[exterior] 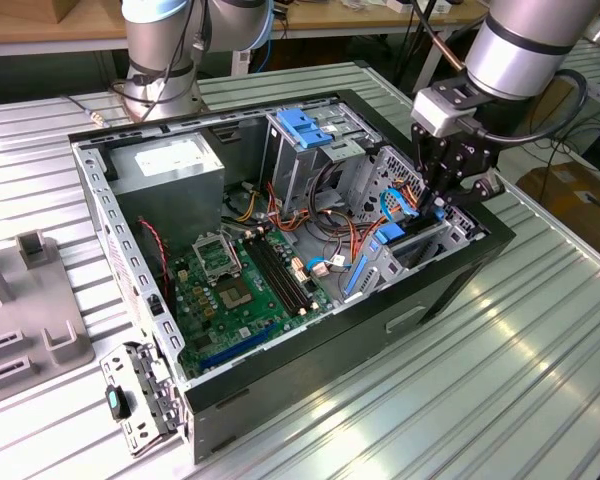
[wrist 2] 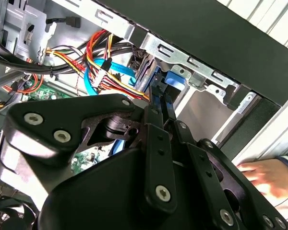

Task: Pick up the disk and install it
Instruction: 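Insert the second disk wire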

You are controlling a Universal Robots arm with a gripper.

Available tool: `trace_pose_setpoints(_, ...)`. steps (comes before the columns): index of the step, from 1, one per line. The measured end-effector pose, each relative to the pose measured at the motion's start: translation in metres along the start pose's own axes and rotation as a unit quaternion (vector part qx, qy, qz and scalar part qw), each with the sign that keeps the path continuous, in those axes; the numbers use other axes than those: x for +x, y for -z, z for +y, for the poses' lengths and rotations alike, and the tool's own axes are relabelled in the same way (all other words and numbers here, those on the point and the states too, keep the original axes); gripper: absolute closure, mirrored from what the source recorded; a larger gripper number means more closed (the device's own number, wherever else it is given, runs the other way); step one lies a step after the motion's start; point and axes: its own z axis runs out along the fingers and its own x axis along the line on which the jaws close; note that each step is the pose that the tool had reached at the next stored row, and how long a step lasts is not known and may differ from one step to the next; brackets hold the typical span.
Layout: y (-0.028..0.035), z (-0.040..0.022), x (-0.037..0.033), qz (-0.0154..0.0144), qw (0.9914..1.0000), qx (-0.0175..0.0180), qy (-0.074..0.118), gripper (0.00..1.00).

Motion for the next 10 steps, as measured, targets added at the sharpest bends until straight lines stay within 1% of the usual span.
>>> trace_pose_setpoints(4, 0.0001, 0.0003, 0.0, -0.0008, 1.0, -0.0001, 0.003, 0.83)
trace_pose_setpoints(10, -0.0004, 0.0034, 0.0002, -0.0009, 1.0, -0.0001, 0.003, 0.83)
